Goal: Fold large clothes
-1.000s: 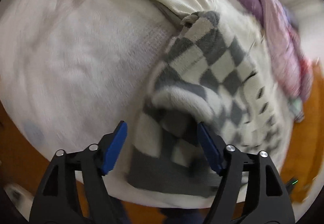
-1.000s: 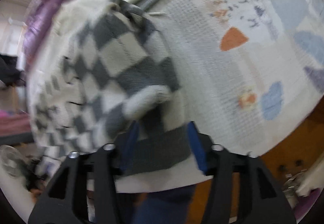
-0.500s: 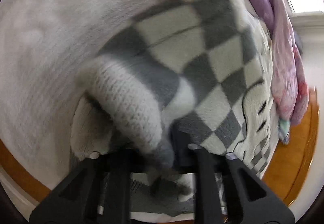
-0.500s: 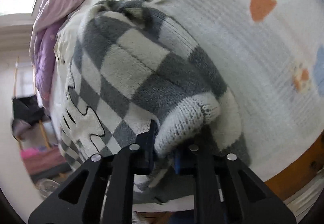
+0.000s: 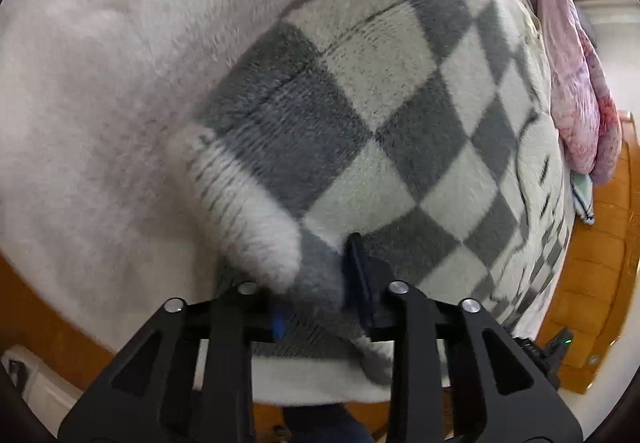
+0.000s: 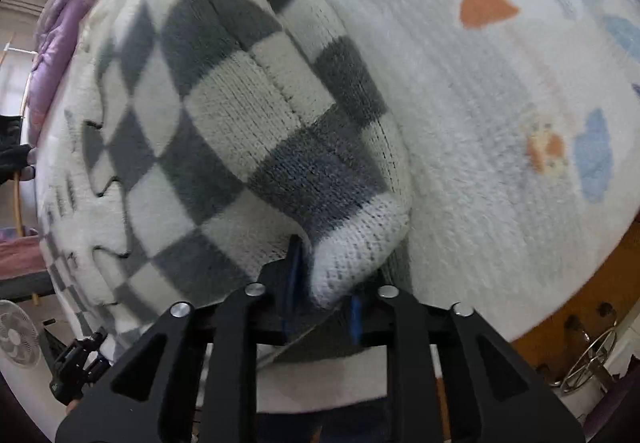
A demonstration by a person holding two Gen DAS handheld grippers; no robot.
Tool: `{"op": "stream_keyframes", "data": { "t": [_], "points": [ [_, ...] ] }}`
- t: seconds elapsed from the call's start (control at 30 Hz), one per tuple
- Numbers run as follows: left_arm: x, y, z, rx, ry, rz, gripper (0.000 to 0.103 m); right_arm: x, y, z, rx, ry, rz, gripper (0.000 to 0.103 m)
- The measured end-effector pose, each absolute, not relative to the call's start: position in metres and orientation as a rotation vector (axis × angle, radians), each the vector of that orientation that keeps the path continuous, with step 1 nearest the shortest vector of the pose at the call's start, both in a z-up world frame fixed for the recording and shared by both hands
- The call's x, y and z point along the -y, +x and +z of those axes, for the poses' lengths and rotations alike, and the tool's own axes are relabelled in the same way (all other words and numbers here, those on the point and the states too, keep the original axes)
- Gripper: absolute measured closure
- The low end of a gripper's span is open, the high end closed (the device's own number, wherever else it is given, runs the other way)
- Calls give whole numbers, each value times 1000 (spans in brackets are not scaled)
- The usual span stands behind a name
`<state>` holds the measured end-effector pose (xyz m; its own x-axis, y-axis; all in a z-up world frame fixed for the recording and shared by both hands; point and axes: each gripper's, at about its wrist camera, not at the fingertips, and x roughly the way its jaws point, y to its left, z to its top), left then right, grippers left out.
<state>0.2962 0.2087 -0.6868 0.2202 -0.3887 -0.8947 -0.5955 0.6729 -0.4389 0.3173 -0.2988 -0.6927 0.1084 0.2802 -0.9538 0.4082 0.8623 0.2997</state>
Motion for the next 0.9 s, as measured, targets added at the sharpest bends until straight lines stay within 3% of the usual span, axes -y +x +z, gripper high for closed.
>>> {"op": "stream_keyframes", "data": {
  "t": [0.03, 0.07, 0.13, 0.27, 0.33, 0.37, 0.43, 0.53, 0.67, 0.8, 0.9],
  "points": [
    [-209, 298, -684, -1392, -900, 166, 67, 298, 320, -690, -1488, 591, -115, 78],
    [-209, 299, -681, -1382, -904, 147, 54, 298, 321, -684, -1497, 589, -125, 74],
    [-207, 296, -671, -1368, -906, 81, 33, 297, 318, -658, -1518, 497, -168, 58],
    [-212, 286, -649, -1353, -905, 51, 20, 265, 320, -613, -1592, 200, -197, 54],
    [-219, 277, -638, -1330, -933, 53, 20, 228, 332, -591, -1553, 100, -113, 55],
    [-224, 273, -636, -1315, -944, 63, 20, 203, 343, -582, -1517, 77, -23, 61],
    [-237, 263, -633, -1304, -930, 101, 18, 156, 369, -571, -1434, 75, 141, 87],
    [-247, 259, -638, -1326, -908, 140, 18, 89, 419, -575, -1368, 69, 290, 100],
    [-269, 243, -649, -1317, -973, 209, 18, 28, 481, -609, -1333, -15, 280, 102],
    [-277, 233, -656, -1294, -1030, 228, 18, 28, 503, -670, -1441, 11, 253, 103],
    [-276, 230, -661, -1291, -1070, 201, 18, 31, 505, -671, -1440, 13, 246, 103]
  ]
}}
